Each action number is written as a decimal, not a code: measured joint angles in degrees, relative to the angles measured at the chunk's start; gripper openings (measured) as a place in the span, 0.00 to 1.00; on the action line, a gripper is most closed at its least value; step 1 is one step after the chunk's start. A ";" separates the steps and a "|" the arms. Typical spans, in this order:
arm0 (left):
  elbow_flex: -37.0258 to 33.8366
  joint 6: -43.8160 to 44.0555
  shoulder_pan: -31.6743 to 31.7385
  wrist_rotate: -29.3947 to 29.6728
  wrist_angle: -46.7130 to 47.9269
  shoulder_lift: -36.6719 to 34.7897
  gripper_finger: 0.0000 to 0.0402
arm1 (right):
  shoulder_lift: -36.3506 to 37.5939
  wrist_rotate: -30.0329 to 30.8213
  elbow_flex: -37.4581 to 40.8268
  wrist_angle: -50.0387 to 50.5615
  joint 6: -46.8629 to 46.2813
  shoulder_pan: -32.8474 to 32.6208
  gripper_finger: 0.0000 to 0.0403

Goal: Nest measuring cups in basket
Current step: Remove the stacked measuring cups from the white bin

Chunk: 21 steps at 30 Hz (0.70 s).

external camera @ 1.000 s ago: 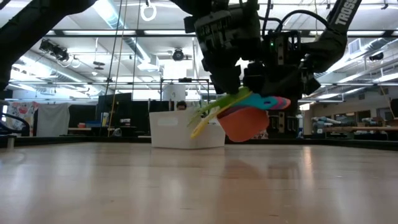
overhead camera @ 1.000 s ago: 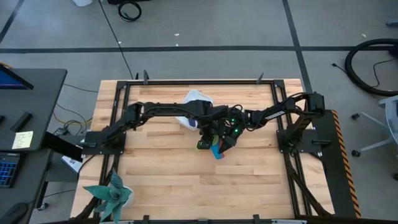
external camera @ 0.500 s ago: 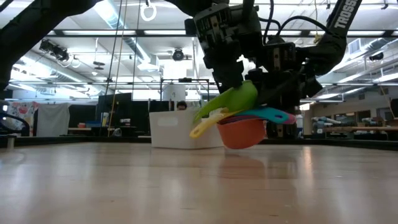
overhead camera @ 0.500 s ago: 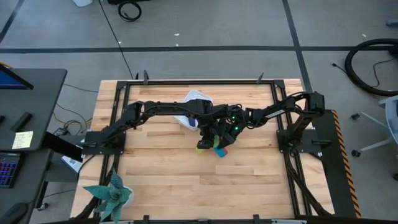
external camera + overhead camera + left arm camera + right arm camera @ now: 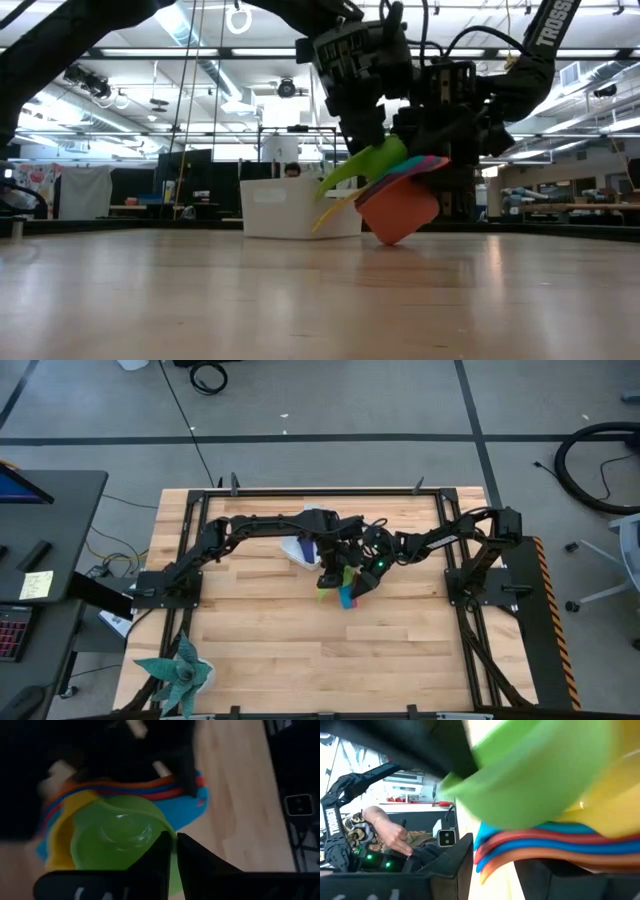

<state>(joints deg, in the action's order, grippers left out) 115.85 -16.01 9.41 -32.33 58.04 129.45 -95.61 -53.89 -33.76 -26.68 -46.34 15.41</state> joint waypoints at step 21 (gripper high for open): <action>0.00 0.41 2.34 0.08 -2.46 3.67 0.07 | 0.02 -12.19 0.04 5.46 2.28 8.39 0.40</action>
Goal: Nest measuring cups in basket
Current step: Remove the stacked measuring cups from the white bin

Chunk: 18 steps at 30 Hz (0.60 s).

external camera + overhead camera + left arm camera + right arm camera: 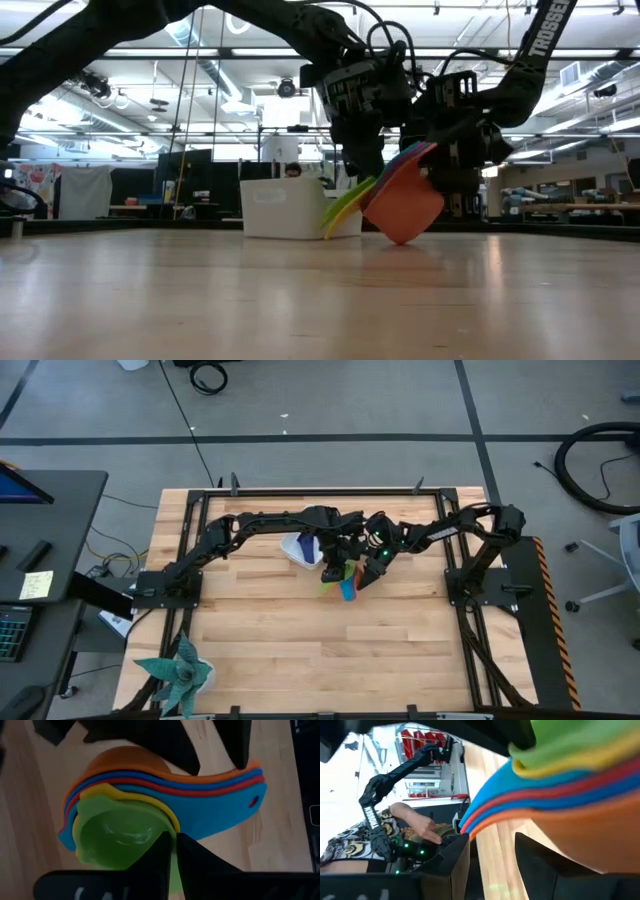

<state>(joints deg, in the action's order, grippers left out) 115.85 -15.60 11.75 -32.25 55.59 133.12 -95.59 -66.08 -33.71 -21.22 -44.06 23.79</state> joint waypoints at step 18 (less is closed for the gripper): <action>0.02 2.98 -0.13 -0.04 -0.35 0.07 0.07 | 4.20 -2.12 0.02 -3.46 -3.87 3.76 0.40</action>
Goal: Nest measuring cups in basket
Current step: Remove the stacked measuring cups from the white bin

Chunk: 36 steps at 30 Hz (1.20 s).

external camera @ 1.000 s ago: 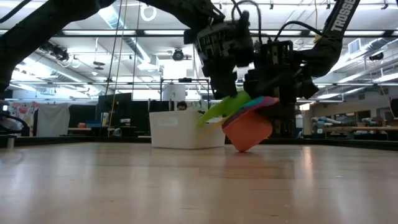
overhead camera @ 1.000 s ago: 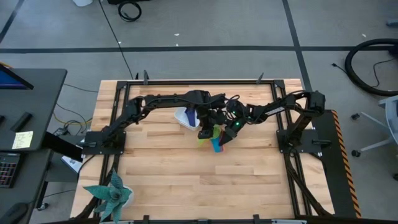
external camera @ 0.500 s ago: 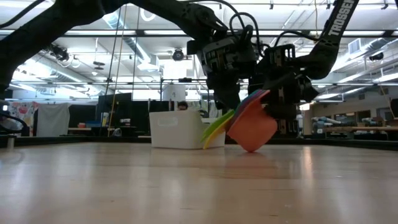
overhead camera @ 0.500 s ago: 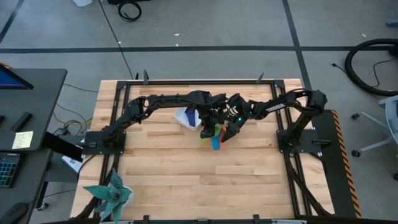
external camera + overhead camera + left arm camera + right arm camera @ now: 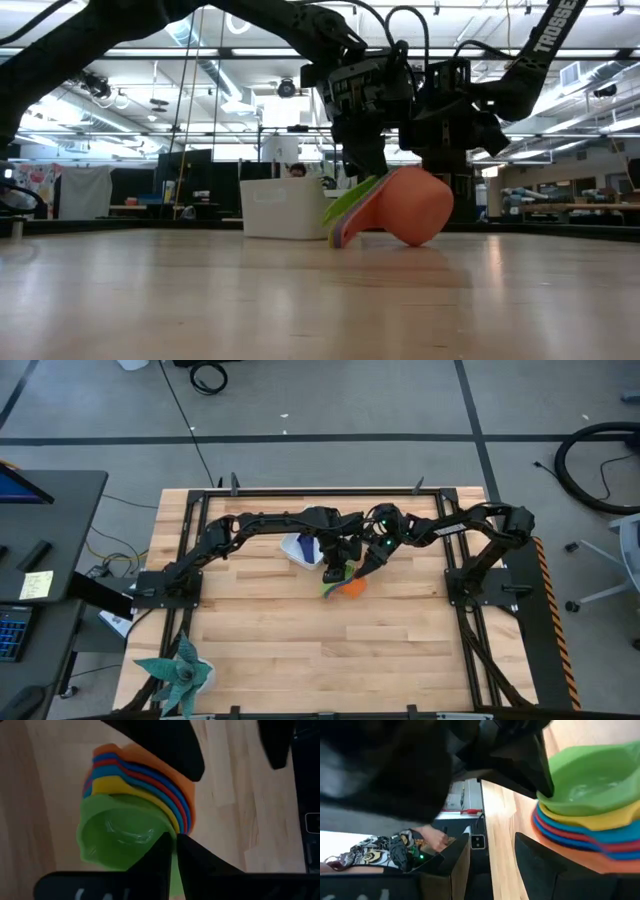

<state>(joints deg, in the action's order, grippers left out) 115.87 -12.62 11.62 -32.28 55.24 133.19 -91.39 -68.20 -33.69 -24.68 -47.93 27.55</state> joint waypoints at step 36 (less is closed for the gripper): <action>-0.07 -0.01 -0.39 15.63 4.91 -0.13 0.07 | -0.02 -0.68 -0.02 -2.99 -2.88 -2.85 0.40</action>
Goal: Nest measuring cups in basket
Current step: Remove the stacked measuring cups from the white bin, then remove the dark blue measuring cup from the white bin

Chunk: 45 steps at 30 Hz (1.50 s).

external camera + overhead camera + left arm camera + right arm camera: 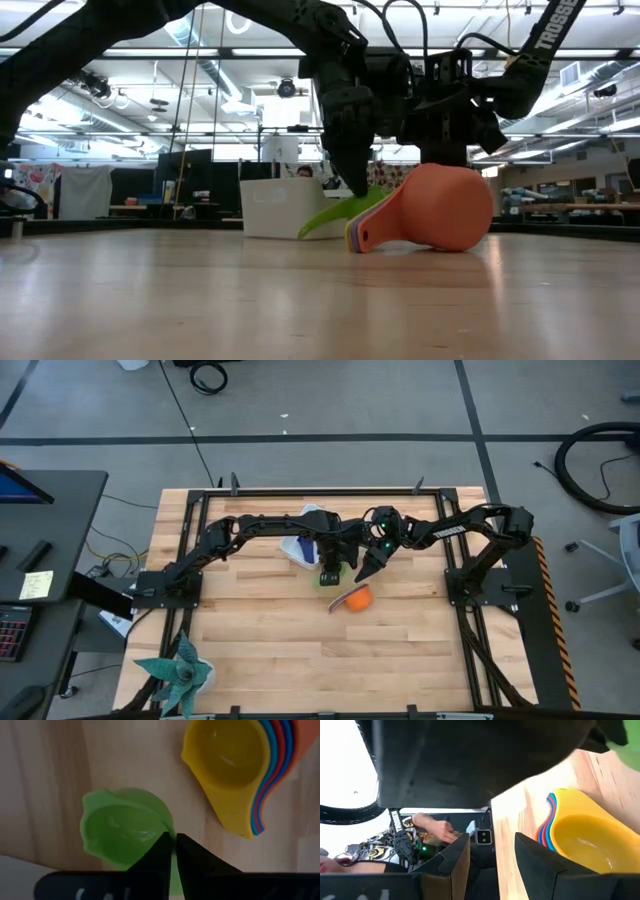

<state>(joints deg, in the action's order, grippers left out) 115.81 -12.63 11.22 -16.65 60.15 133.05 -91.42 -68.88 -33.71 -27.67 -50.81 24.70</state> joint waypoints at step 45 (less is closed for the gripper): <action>0.07 15.19 3.83 -1.62 15.34 -15.78 0.35 | 3.45 6.97 0.07 -14.73 -0.28 -1.61 0.38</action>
<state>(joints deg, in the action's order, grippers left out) 115.87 2.56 15.06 -18.27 75.49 117.27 -87.96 -61.91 -33.65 -42.40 -51.09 23.09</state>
